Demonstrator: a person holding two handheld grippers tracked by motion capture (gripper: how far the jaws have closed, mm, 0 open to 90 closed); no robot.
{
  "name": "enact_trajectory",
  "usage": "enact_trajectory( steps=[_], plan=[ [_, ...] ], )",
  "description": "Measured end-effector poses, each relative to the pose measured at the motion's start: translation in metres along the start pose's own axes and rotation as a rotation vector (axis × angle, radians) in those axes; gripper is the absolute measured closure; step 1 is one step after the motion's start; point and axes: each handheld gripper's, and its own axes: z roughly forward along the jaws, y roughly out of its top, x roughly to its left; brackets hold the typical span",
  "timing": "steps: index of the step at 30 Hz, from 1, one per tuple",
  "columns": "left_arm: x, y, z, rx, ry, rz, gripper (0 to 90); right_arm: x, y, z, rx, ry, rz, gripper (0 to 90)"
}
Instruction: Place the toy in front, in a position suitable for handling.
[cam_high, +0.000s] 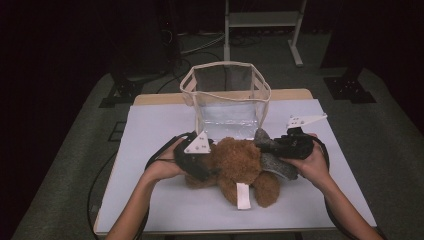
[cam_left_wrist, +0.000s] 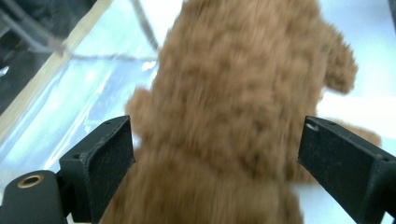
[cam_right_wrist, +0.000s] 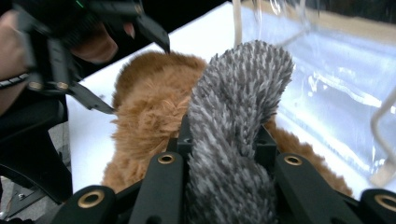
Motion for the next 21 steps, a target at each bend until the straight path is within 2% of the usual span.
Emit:
enact_trajectory(
  steps=[4,5,6,10,11,12,14,15,16,18,21],
  plan=[
    [0.001,-0.011,0.003,0.029,0.000,-0.017,9.5,0.015,0.022,0.005,-0.009,0.014,-0.066,71.6],
    [0.001,-0.011,0.003,0.029,0.000,-0.017,9.5,0.015,0.022,0.005,-0.009,0.014,-0.066,71.6],
    [0.000,-0.014,0.007,0.035,-0.001,-0.015,9.1,0.020,0.029,0.014,0.010,0.020,-0.091,71.5],
    [0.002,-0.020,0.004,0.024,0.006,-0.022,8.6,0.021,0.027,0.026,0.052,0.028,-0.109,71.3],
    [0.004,-0.026,-0.001,0.026,0.015,-0.031,8.5,0.016,0.019,0.029,0.086,0.009,-0.107,71.4],
    [0.005,-0.029,-0.003,0.024,0.019,-0.040,8.5,0.013,0.015,0.029,0.092,0.004,-0.092,71.4],
    [0.006,-0.032,-0.006,0.021,0.026,-0.055,6.8,0.004,0.006,0.027,0.085,0.014,-0.053,71.4],
    [0.009,-0.039,-0.012,0.026,0.038,-0.071,6.8,-0.003,-0.001,0.025,0.072,0.020,-0.020,71.4],
    [0.009,-0.039,-0.012,0.026,0.038,-0.071,6.7,-0.005,-0.004,0.025,0.069,0.022,-0.010,71.4],
    [0.011,-0.048,-0.015,0.027,0.040,-0.105,4.8,-0.008,-0.010,0.024,0.059,0.030,0.007,71.4],
    [0.010,-0.056,-0.015,0.030,0.031,-0.115,3.4,-0.008,-0.014,0.024,0.053,0.036,0.016,71.4]
  ],
)
